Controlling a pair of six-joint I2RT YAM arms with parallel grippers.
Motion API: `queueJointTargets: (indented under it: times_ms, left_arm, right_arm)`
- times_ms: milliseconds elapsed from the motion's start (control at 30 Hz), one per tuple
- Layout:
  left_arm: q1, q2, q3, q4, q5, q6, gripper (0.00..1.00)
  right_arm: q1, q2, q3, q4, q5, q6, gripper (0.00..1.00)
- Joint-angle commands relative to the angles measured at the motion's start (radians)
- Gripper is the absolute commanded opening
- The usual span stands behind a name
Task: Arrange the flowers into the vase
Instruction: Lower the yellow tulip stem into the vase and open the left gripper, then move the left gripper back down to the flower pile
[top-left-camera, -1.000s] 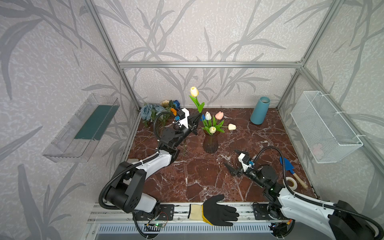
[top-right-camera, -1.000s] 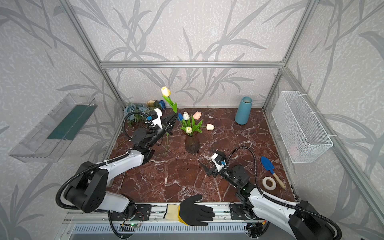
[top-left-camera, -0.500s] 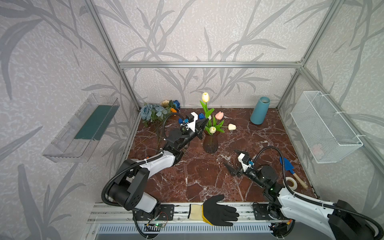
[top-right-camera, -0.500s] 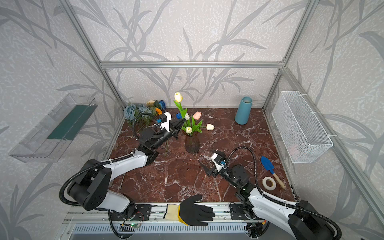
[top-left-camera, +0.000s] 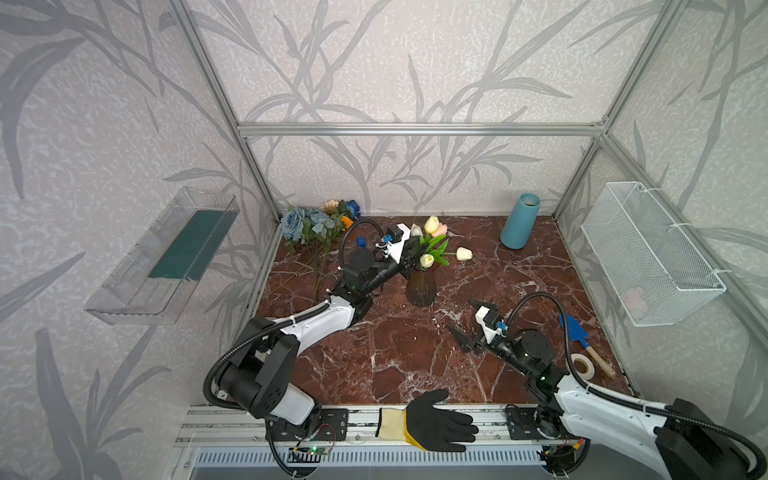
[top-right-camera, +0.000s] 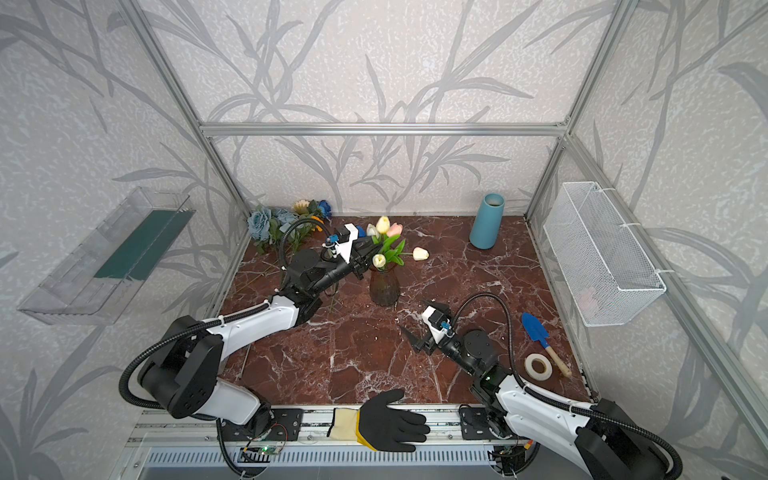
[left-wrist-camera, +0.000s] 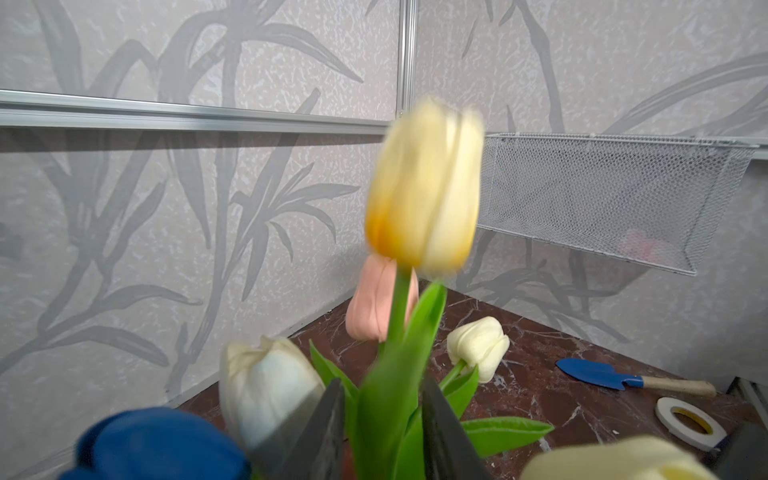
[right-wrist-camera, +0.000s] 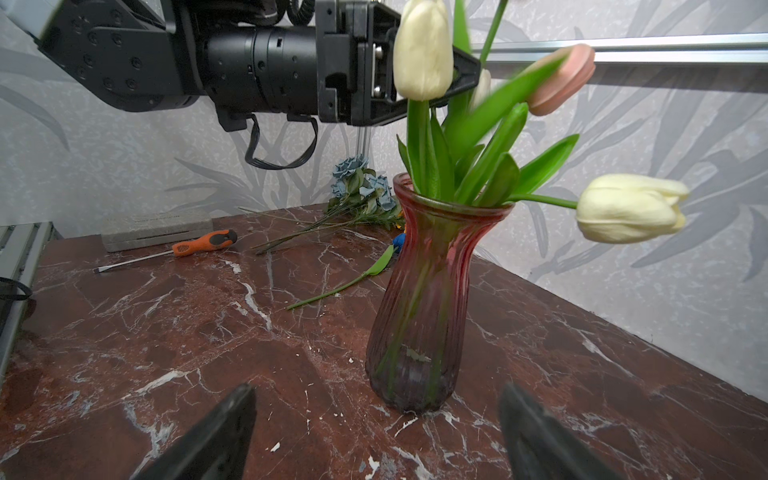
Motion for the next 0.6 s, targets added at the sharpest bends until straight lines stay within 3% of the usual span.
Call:
queueJointTargets:
  times_ms: [0, 233, 400, 467, 567]
  left_arm:
    - [-0.005, -0.033, 0.033, -0.088, 0.017, 0.031, 0.37]
    - [-0.004, -0.168, -0.005, -0.209, -0.029, 0.095, 0.43]
    - [-0.002, -0.324, -0.020, -0.326, -0.144, 0.138, 0.43]
    - [0.001, -0.371, -0.018, -0.381, -0.218, 0.149, 0.43]
    - [0.005, -0.413, -0.051, -0.396, -0.485, 0.139, 0.44]
  right_arm:
    - [0.005, 0.004, 0.012, 0.015, -0.003, 0.003, 0.92]
    - [0.005, 0.002, 0.012, 0.012, 0.003, 0.001, 0.92]
    - [0.004, 0.020, 0.014, 0.031, -0.002, 0.009, 0.92]
    - [0.005, 0.024, 0.014, 0.035, -0.007, 0.013, 0.92]
    - [0.005, 0.025, 0.014, 0.037, -0.005, 0.015, 0.92]
